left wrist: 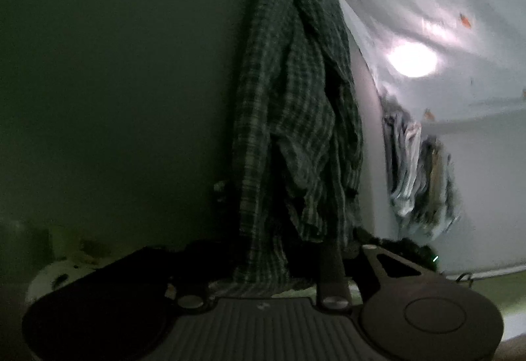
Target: Fold clothes
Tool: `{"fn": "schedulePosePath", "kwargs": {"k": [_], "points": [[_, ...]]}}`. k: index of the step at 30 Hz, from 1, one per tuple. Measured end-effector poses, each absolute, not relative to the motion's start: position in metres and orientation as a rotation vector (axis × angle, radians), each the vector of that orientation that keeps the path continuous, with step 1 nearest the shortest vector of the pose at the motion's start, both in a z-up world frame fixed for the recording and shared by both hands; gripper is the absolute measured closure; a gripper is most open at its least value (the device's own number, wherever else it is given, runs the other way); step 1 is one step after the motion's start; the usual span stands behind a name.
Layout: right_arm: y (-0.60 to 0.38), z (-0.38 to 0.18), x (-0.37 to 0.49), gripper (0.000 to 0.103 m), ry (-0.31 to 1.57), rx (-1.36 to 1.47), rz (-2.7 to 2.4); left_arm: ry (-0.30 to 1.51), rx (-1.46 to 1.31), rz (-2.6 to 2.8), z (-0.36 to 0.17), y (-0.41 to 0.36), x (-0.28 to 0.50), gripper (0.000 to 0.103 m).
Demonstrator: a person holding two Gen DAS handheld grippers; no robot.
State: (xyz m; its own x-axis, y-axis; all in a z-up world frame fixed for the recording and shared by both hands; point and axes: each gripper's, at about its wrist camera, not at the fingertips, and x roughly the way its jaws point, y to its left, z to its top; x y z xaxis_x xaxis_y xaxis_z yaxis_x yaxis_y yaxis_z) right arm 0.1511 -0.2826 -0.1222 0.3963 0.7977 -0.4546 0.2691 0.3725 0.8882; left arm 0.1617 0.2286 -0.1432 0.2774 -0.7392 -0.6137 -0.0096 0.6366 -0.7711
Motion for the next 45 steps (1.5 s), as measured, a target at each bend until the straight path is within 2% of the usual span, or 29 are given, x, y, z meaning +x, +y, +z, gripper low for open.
{"fn": "schedulePosePath", "kwargs": {"k": [1, 8, 13, 17, 30, 36, 37, 38, 39, 40, 41, 42, 43, 44, 45], "points": [[-0.281, -0.121, 0.151, 0.098, 1.142, 1.175, 0.480, 1.197, -0.743, -0.576, -0.139, 0.227, 0.162, 0.102], [-0.285, -0.080, 0.162, 0.099, 0.866, 1.259, 0.596, 0.989, -0.873, -0.685, -0.100, 0.249, 0.171, 0.101], [-0.282, -0.062, 0.181, 0.099, 0.767, 1.306, 0.632, 0.839, -0.967, -0.706, -0.070, 0.254, 0.196, 0.101], [-0.280, -0.054, 0.211, 0.099, 0.709, 1.336, 0.634, 0.809, -0.998, -0.711, -0.066, 0.248, 0.222, 0.101], [-0.270, -0.069, 0.315, 0.098, 0.778, 1.368, 0.558, 0.786, -1.115, -0.668, -0.074, 0.240, 0.310, 0.101], [-0.276, -0.104, 0.372, 0.090, 0.870, 1.440, 0.470, 0.847, -1.175, -0.593, -0.101, 0.235, 0.371, 0.100], [-0.278, -0.110, 0.382, 0.086, 0.885, 1.451, 0.451, 0.863, -1.183, -0.569, -0.104, 0.233, 0.380, 0.098], [-0.279, -0.114, 0.389, 0.083, 0.895, 1.464, 0.431, 0.878, -1.188, -0.546, -0.106, 0.231, 0.390, 0.091], [-0.281, -0.118, 0.397, 0.073, 0.901, 1.475, 0.407, 0.887, -1.189, -0.533, -0.108, 0.229, 0.398, 0.086], [-0.283, -0.120, 0.402, 0.063, 0.900, 1.480, 0.393, 0.892, -1.191, -0.522, -0.108, 0.226, 0.406, 0.074], [-0.285, -0.121, 0.407, 0.060, 0.893, 1.480, 0.383, 0.886, -1.191, -0.514, -0.108, 0.225, 0.412, 0.063], [-0.288, -0.121, 0.411, 0.059, 0.882, 1.479, 0.372, 0.873, -1.193, -0.504, -0.106, 0.226, 0.417, 0.058], [-0.290, -0.119, 0.412, 0.058, 0.868, 1.477, 0.362, 0.858, -1.204, -0.494, -0.105, 0.227, 0.421, 0.048], [-0.293, -0.117, 0.412, 0.057, 0.853, 1.475, 0.353, 0.835, -1.234, -0.488, -0.103, 0.229, 0.424, 0.041], [-0.296, -0.116, 0.412, 0.056, 0.838, 1.472, 0.344, 0.804, -1.270, -0.488, -0.102, 0.233, 0.426, 0.038]]}}
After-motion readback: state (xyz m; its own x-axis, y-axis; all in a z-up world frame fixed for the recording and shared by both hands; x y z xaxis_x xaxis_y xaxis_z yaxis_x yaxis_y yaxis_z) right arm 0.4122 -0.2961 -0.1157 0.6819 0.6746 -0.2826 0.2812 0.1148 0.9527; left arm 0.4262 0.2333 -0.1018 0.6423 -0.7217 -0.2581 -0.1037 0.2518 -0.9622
